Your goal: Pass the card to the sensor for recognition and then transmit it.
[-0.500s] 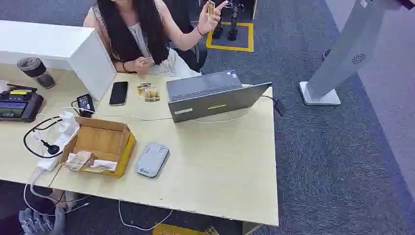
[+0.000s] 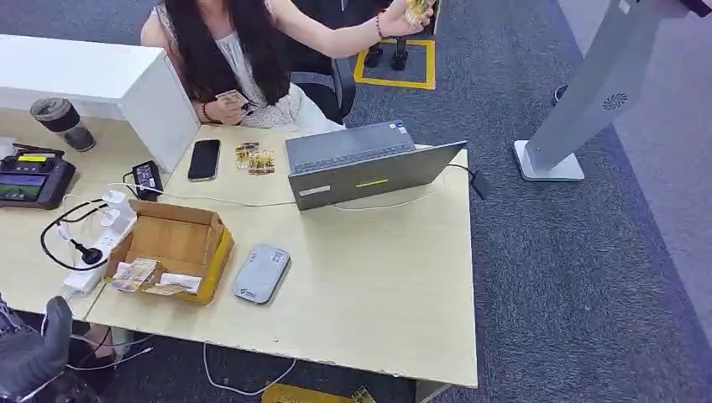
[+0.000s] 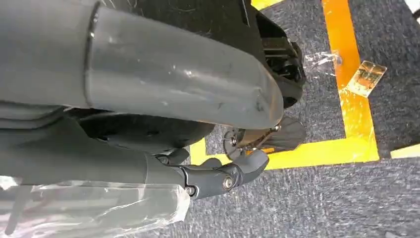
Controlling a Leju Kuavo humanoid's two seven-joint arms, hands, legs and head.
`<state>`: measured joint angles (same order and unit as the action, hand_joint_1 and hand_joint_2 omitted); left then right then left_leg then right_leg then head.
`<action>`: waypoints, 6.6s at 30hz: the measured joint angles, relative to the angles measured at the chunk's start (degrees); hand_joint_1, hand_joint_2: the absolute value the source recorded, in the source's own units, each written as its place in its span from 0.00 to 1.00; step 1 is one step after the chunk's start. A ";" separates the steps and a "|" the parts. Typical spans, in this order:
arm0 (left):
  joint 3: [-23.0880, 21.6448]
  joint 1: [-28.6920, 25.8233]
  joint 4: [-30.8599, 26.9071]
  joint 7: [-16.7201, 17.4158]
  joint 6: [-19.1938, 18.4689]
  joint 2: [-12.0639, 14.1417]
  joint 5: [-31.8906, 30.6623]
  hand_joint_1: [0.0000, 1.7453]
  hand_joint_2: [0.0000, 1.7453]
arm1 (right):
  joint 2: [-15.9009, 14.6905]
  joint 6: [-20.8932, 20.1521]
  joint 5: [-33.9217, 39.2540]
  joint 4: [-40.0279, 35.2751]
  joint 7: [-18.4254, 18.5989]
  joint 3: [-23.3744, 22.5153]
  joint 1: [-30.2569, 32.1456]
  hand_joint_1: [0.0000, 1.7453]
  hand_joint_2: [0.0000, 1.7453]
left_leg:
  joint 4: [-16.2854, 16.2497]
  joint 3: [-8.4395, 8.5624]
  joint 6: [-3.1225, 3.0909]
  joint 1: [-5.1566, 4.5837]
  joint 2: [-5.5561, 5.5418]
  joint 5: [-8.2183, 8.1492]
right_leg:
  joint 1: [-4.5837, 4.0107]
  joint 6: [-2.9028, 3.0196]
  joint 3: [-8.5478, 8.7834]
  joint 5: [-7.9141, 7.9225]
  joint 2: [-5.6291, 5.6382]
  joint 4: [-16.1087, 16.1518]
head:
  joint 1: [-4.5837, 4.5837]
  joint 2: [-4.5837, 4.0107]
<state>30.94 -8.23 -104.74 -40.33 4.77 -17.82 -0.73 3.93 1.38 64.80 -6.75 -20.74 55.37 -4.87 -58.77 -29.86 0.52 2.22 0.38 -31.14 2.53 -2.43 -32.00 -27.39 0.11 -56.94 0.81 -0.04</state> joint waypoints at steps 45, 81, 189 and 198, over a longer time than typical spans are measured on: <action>-36.34 34.04 31.68 41.31 19.07 24.50 -88.88 1.00 1.00 | 0.00 1.25 -5.42 -0.13 5.94 11.01 -1.51 0.00 0.00 | -0.02 -0.05 0.19 0.05 0.05 0.17 | -0.06 0.16 -0.11 0.18 0.10 -0.07 | 0.02 0.00; -45.41 25.89 27.15 41.07 8.86 22.21 -87.00 1.00 1.00 | 0.00 1.27 -3.52 -0.13 5.81 11.71 -1.60 0.00 0.00 | -0.02 -0.07 0.18 0.05 0.06 0.15 | -0.06 0.16 -0.11 0.18 0.09 -0.04 | 0.00 0.00; -46.20 13.20 8.51 41.00 9.61 26.71 -85.27 0.00 1.00 | -0.04 1.95 4.22 0.15 6.07 15.63 -1.78 0.00 0.00 | -0.01 -0.14 0.18 0.08 0.14 0.11 | -0.09 0.19 -0.18 0.13 0.13 -0.06 | 0.04 0.00; -44.97 3.43 4.92 39.39 8.28 30.12 -79.87 0.00 1.00 | -0.11 1.95 6.19 0.20 5.40 14.29 -1.51 0.00 0.00 | 0.00 -0.17 0.18 0.08 0.13 0.10 | -0.09 0.18 -0.20 0.11 0.12 -0.06 | 0.04 0.00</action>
<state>-14.03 -4.79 -99.82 -0.94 13.05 12.31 -80.61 3.82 3.32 70.99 -6.56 -15.34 69.66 -6.39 -58.78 -30.03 0.70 2.31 0.51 -31.04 2.44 -2.24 -32.20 -27.29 0.23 -57.00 0.85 -0.04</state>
